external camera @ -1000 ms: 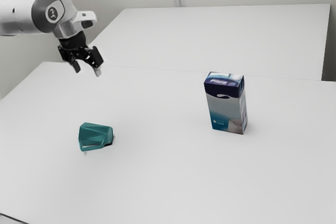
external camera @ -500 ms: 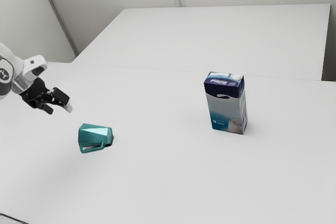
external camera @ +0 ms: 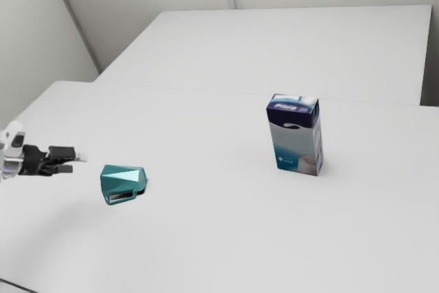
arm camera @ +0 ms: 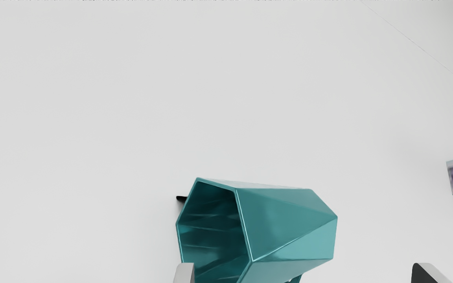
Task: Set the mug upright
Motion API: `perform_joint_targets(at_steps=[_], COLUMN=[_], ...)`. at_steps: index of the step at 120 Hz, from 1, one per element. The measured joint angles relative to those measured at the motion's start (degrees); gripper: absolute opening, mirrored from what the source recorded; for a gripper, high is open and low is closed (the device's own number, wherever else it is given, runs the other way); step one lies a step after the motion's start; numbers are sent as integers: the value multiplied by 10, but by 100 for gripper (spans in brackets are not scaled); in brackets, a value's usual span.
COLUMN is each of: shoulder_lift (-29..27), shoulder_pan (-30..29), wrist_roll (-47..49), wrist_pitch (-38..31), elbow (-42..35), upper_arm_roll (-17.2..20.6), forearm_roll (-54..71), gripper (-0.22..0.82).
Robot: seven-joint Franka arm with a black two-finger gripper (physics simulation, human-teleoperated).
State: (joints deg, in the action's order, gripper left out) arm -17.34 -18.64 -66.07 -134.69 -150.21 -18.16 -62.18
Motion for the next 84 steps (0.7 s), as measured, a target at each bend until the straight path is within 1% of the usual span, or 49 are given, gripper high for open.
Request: perform_joint_targets(at_steps=[16,23,52,73,84], shoulder_lift=[54,68,86,89,105], shoulder_pan=[-2,-2,1,0,0], wrist_roll=[-113,-162,-328,-412,-448], wrist_pitch=[28,38,42,30,27], elbow=[19,19,9,-12,-12], upper_arm_roll=[2,6,22,24,25], forearm_roll=[-44,-52,-61,-69,-76], gripper=[60,60,59,59,58])
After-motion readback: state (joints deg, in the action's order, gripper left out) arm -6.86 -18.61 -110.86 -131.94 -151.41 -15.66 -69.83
